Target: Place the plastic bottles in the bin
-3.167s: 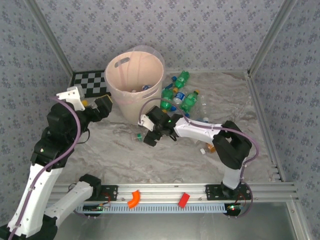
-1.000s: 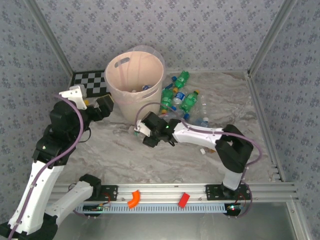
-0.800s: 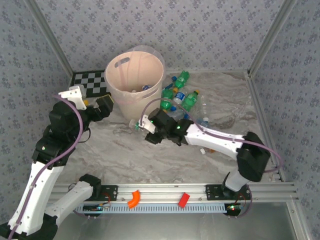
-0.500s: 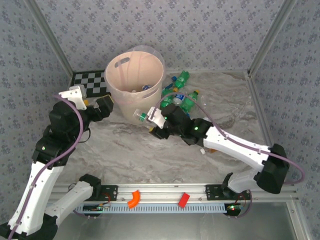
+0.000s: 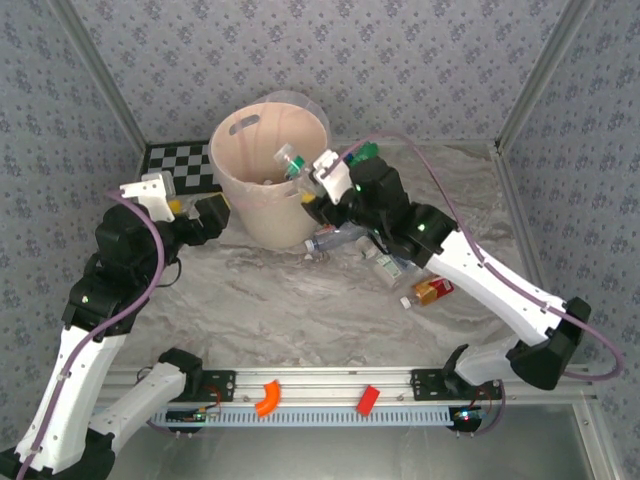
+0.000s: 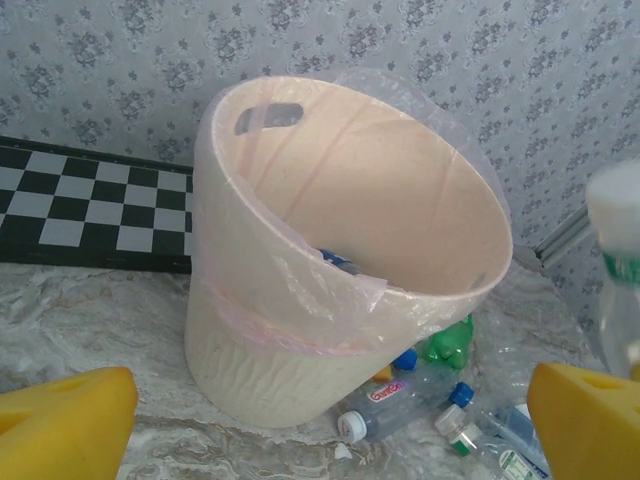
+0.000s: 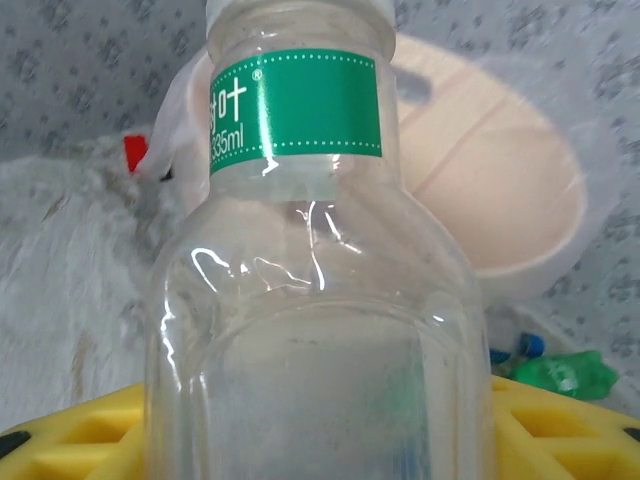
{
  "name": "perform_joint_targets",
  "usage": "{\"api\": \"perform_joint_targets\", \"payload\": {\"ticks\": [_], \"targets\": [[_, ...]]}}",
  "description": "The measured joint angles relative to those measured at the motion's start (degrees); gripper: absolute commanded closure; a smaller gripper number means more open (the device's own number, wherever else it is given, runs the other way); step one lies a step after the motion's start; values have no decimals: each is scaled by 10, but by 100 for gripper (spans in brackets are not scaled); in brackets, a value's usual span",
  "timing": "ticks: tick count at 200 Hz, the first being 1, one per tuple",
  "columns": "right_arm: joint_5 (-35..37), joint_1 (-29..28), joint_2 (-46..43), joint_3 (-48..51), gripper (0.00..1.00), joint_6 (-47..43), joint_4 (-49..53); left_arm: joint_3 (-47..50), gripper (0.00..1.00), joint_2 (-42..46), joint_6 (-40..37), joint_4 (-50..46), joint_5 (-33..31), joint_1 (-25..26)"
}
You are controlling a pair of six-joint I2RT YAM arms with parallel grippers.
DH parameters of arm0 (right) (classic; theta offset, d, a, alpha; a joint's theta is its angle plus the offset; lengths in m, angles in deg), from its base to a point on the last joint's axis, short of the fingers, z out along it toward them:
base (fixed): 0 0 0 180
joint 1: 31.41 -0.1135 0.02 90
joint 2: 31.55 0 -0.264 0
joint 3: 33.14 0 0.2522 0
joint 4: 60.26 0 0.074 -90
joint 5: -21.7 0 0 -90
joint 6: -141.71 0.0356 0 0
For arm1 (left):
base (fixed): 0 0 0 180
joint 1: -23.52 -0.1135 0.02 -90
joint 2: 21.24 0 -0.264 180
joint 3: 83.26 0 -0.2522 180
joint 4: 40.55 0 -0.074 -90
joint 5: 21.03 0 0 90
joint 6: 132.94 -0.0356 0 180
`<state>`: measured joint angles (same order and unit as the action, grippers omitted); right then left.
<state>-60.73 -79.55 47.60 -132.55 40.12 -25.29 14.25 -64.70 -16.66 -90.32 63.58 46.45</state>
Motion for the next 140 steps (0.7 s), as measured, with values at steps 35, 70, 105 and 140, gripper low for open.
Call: {"api": "perform_joint_targets", "payload": {"ticks": [35, 70, 105, 140], "targets": [[15, 15, 82, -110, 41, -3, 3, 0, 0, 7, -3, -1, 12, 0], [23, 37, 184, -231, 40, -4, 20, 0, 0, 15, -4, -6, 20, 0], [31, 49, 275, -335, 40, -5, 53, 0, 0, 24, -10, -17, 28, 0], [32, 55, 361, -455, 40, -9, 96, 0, 0, 25, -15, -23, 37, 0]]}}
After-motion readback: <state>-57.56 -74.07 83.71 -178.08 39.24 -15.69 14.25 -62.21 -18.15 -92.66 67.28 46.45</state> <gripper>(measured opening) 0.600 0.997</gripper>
